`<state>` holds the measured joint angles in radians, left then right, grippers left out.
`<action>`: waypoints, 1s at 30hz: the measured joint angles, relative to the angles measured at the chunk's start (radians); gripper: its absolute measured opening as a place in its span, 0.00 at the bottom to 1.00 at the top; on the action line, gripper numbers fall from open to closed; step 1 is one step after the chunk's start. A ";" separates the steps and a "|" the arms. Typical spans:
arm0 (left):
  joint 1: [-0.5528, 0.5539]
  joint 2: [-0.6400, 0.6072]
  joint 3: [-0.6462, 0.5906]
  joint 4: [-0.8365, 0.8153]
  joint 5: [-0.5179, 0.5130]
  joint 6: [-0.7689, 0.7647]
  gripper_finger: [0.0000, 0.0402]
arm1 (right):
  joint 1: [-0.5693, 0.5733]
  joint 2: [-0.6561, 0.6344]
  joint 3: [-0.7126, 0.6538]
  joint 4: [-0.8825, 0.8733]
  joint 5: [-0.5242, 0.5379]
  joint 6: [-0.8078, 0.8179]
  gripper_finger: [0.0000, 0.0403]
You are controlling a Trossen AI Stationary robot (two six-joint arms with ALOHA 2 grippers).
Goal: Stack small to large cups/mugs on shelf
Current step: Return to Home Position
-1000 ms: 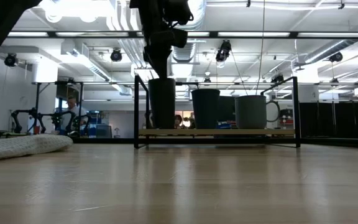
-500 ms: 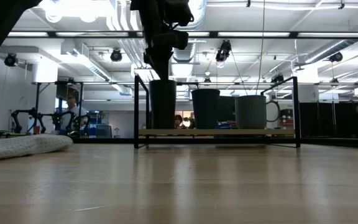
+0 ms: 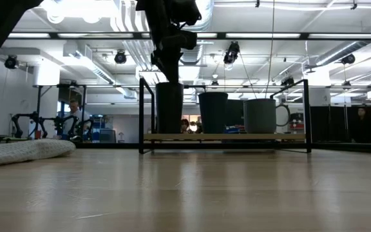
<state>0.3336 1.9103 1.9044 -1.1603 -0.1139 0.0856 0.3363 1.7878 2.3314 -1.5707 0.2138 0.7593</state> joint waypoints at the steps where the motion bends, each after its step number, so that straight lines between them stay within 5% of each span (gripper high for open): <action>1: 0.000 -0.003 0.000 0.000 0.000 -0.001 0.19 | 0.000 0.000 0.000 0.000 0.000 0.000 0.16; 12: -0.021 -0.134 0.002 -0.001 0.004 -0.105 0.19 | 0.000 0.000 0.000 0.000 0.000 -0.027 0.16; 30: -0.079 -0.602 0.001 0.000 0.054 -0.370 0.19 | -0.001 -0.025 -0.002 0.054 0.075 -0.195 0.16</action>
<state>0.2550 1.3085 1.9052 -1.1599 -0.0597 -0.2841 0.3355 1.7627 2.3299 -1.5163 0.2886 0.5645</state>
